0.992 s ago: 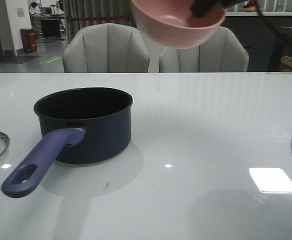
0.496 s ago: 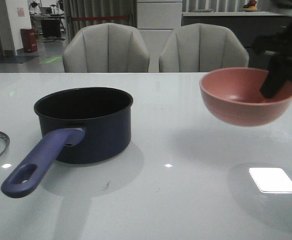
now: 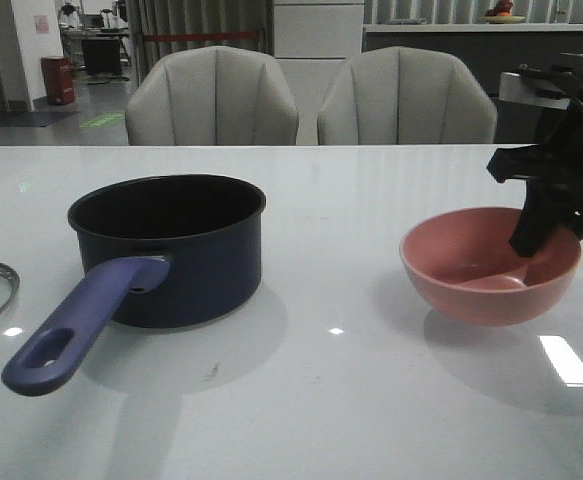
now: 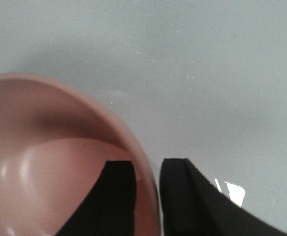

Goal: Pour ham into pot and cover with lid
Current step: 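Carry the empty pink bowl back and lower it onto the table, then open the right gripper and withdraw it from the bowl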

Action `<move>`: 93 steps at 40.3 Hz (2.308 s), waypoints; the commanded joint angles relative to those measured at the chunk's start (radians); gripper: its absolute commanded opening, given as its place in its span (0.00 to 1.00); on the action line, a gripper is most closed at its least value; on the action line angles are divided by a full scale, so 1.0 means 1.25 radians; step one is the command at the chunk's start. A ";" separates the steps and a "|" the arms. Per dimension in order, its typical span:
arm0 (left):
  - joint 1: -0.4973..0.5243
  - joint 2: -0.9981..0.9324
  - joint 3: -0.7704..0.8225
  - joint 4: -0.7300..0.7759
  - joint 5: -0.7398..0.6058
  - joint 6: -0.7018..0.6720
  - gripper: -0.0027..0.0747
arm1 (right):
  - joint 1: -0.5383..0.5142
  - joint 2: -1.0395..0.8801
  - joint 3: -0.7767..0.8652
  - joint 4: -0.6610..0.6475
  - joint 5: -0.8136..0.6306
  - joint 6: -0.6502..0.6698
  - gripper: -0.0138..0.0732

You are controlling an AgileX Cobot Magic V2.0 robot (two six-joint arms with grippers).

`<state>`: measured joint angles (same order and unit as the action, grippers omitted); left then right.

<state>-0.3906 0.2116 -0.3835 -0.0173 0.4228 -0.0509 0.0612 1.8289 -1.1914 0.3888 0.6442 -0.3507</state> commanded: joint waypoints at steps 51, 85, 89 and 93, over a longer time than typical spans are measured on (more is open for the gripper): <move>-0.006 0.006 -0.022 -0.001 -0.064 -0.004 0.72 | 0.153 -0.999 0.642 -0.001 -0.524 -0.002 0.60; -0.004 0.019 -0.034 0.005 -0.064 -0.004 0.72 | 0.167 -1.162 0.782 0.002 -0.480 -0.002 0.33; 0.003 0.056 -0.063 0.005 -0.061 -0.018 0.72 | 0.167 -1.162 0.782 0.002 -0.480 -0.002 0.33; 0.019 0.105 -0.096 0.005 -0.060 -0.041 0.74 | 0.167 -1.162 0.782 0.002 -0.480 -0.002 0.33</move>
<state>-0.3787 0.2875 -0.4453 -0.0099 0.4251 -0.0747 0.2686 0.3728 -0.1858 0.3867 0.1155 -0.3507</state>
